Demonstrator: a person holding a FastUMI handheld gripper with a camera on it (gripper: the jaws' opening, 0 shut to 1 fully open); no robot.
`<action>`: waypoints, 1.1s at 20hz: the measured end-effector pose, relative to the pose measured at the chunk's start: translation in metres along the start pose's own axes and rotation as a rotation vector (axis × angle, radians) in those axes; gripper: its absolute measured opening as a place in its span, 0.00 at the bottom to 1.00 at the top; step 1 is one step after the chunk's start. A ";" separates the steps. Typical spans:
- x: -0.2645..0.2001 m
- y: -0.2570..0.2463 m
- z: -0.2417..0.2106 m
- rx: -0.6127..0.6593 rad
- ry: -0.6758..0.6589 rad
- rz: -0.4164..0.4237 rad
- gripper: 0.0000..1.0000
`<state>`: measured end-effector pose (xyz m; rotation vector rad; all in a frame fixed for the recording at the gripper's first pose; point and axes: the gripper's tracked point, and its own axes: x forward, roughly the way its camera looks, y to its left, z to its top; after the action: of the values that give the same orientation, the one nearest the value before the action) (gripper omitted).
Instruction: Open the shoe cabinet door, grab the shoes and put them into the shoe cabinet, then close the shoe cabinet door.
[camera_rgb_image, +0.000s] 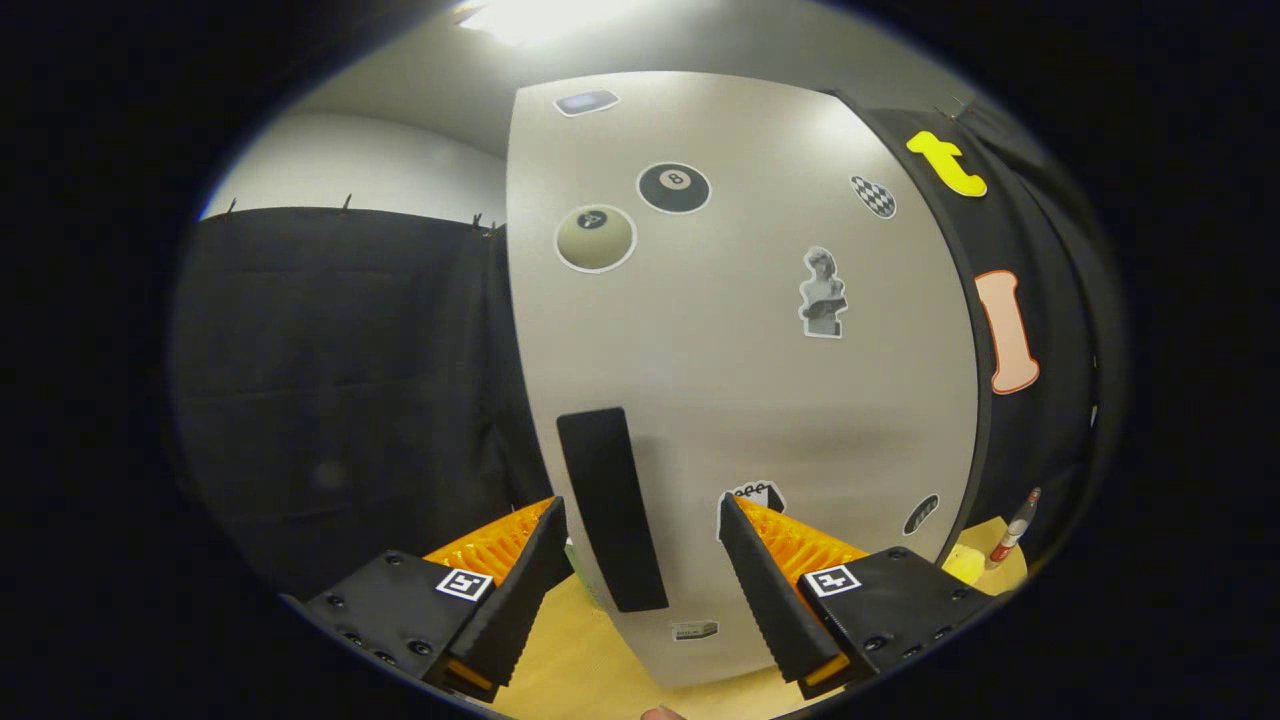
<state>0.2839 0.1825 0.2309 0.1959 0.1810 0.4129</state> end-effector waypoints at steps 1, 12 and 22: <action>-0.012 -0.004 -0.001 -0.024 -0.004 -0.001 0.97; -0.169 -0.063 -0.002 -0.241 -0.025 -0.057 0.98; -0.266 -0.135 -0.011 -0.230 -0.051 -0.173 0.98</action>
<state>0.0935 -0.0466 0.2259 -0.0356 0.0982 0.2534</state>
